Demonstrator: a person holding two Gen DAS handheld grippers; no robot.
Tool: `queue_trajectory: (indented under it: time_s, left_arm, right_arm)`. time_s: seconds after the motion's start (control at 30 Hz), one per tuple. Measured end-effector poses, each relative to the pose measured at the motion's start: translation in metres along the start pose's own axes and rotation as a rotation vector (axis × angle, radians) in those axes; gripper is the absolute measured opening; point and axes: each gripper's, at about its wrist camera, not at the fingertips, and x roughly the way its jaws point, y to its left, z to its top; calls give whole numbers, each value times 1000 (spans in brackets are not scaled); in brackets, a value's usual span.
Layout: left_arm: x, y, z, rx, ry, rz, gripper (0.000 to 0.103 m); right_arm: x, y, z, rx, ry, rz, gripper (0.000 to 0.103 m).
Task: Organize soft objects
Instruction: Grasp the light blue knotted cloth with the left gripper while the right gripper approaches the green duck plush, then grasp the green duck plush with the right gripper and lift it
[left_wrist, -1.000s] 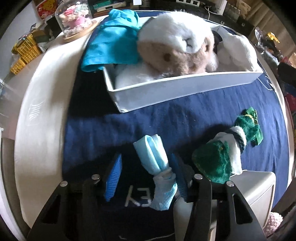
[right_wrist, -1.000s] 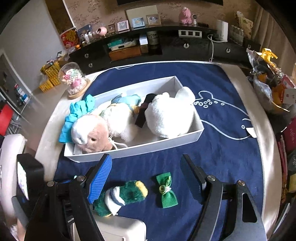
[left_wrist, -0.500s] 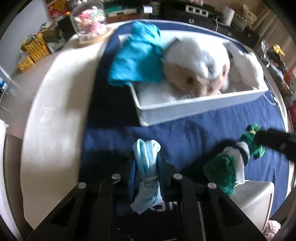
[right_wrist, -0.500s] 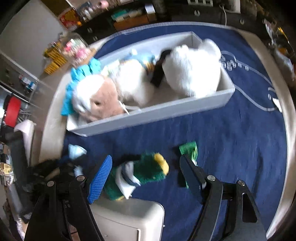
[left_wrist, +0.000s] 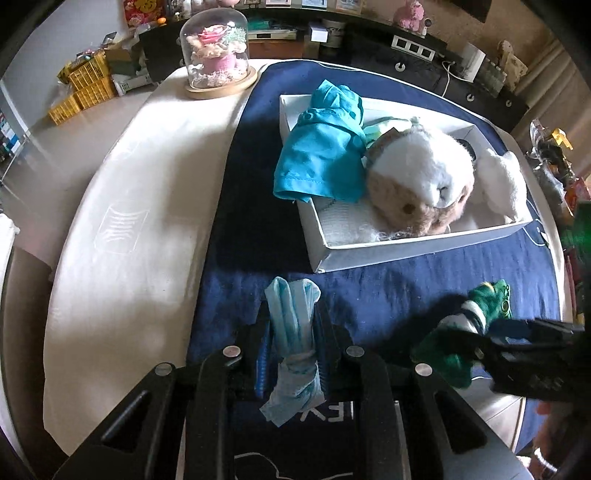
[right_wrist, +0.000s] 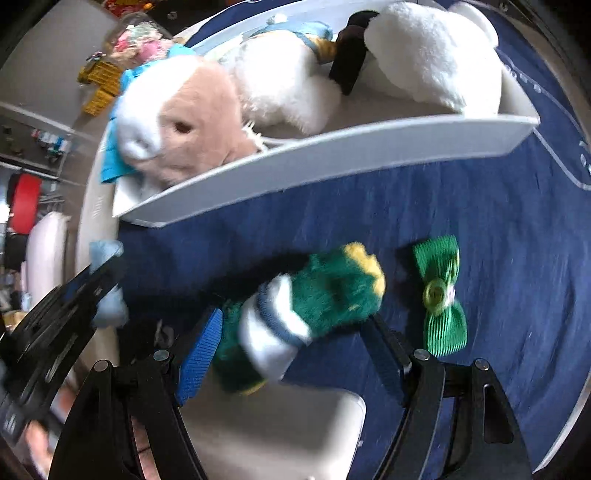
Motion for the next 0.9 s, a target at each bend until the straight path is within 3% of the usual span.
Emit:
queue_trajectory:
  time_s: [0.37,0.57,0.7,0.9]
  left_arm:
    - [1,8,3,-27,6,-20,20]
    - [-1,7,4,-23,-2,-24,20]
    - [-3,8,4,-24,-15,-22,20]
    - [-11,11,5,-33,-50,-42,20]
  right_arm:
    - [20,55,16,-153,-65,-184,103]
    - [24,69,6,-199,-93,-216,103]
    - [14,52,-2,-152,-103,-144,103]
    - [-35,15,-9,-62,-225,-111,103]
